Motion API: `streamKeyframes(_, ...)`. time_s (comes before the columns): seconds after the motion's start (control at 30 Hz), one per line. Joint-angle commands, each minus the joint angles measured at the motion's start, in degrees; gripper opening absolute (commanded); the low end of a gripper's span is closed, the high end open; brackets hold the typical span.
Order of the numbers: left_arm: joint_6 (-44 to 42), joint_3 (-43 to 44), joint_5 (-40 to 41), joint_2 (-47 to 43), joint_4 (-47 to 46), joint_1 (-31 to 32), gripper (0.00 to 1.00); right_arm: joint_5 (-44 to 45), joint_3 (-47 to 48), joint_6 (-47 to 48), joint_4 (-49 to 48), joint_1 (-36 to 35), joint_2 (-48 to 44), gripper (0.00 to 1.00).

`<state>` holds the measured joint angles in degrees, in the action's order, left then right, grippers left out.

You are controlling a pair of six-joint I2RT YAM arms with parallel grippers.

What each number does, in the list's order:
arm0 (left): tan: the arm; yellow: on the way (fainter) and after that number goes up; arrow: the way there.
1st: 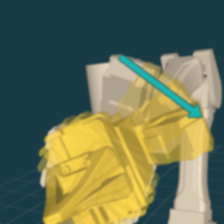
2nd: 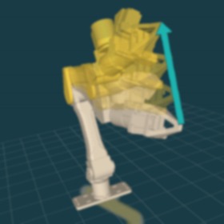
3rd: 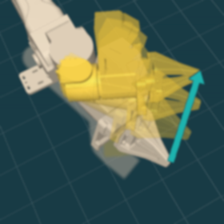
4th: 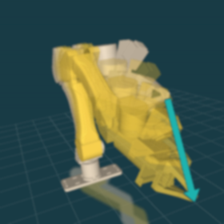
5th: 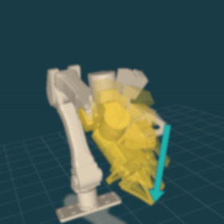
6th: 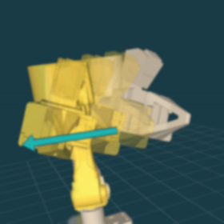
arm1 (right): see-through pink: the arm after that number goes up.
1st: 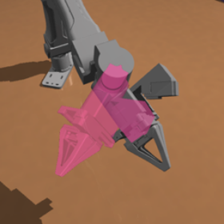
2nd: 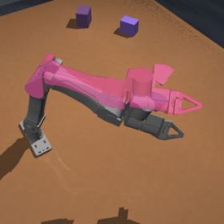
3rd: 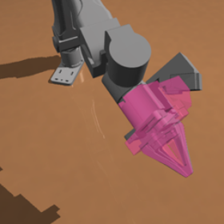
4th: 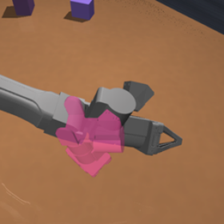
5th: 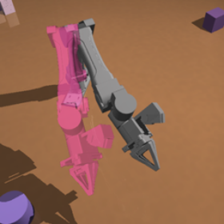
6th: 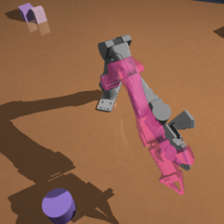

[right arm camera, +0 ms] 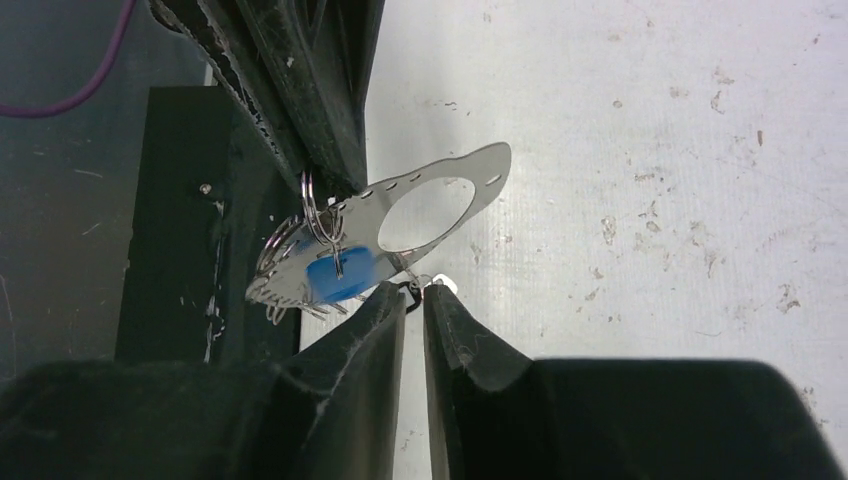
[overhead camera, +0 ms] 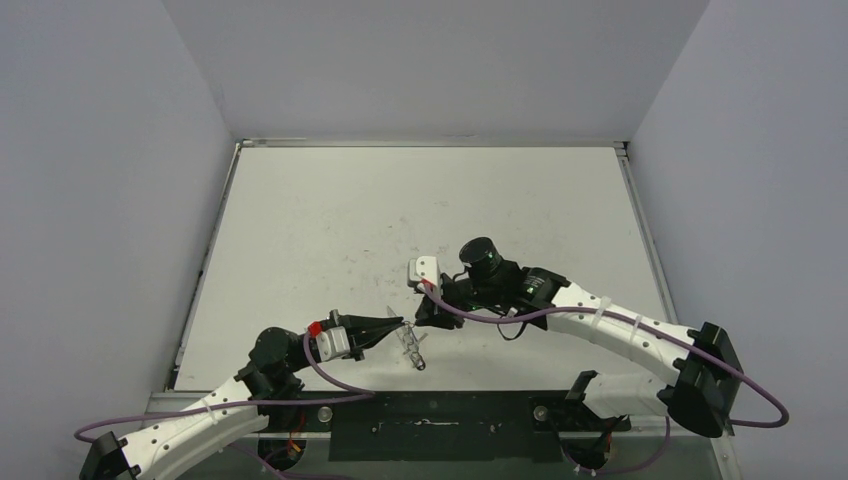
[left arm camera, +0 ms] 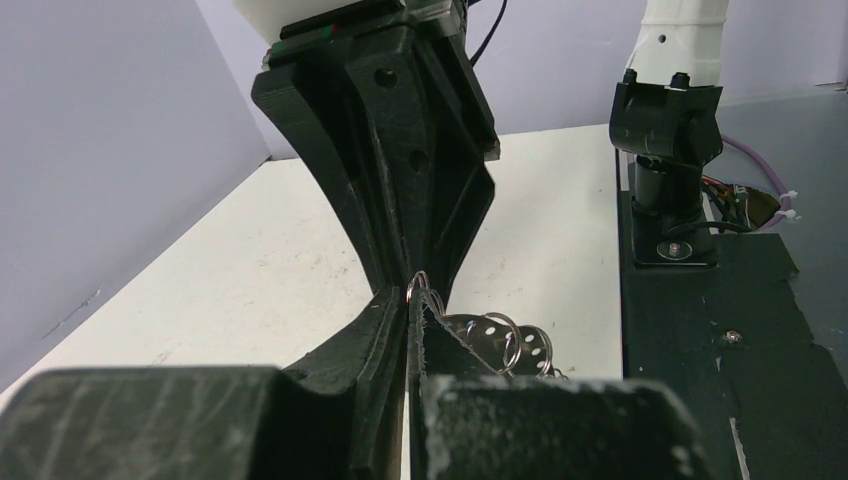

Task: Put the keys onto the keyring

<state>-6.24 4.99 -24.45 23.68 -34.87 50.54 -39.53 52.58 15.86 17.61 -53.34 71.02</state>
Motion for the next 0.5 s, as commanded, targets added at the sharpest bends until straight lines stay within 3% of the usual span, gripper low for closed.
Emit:
streamKeyframes(0.0,0.4,1.2,-0.1,-0.9,-2.7,0.1,0.00,1.9,-0.5,0.4,-4.3,-0.4,-4.6,0.22)
streamKeyframes(0.1,0.5,1.2,-0.2,-0.9,-2.7,0.1,0.00,1.7,-2.5,-0.3,-8.3,-0.3,-8.3,0.42)
streamKeyframes(0.2,0.7,1.2,-0.2,-0.9,-2.7,0.1,0.00,-0.3,-4.3,-1.0,-12.8,-0.4,-10.7,0.54)
streamKeyframes(0.3,0.6,1.3,-0.3,-0.9,-2.7,0.1,0.00,-1.6,-4.6,-2.4,-15.2,-0.4,-10.6,0.55)
streamKeyframes(0.47,0.7,1.2,-0.2,-0.9,-2.7,0.2,0.00,-3.4,-3.0,-4.2,-15.8,-0.7,-6.6,0.43)
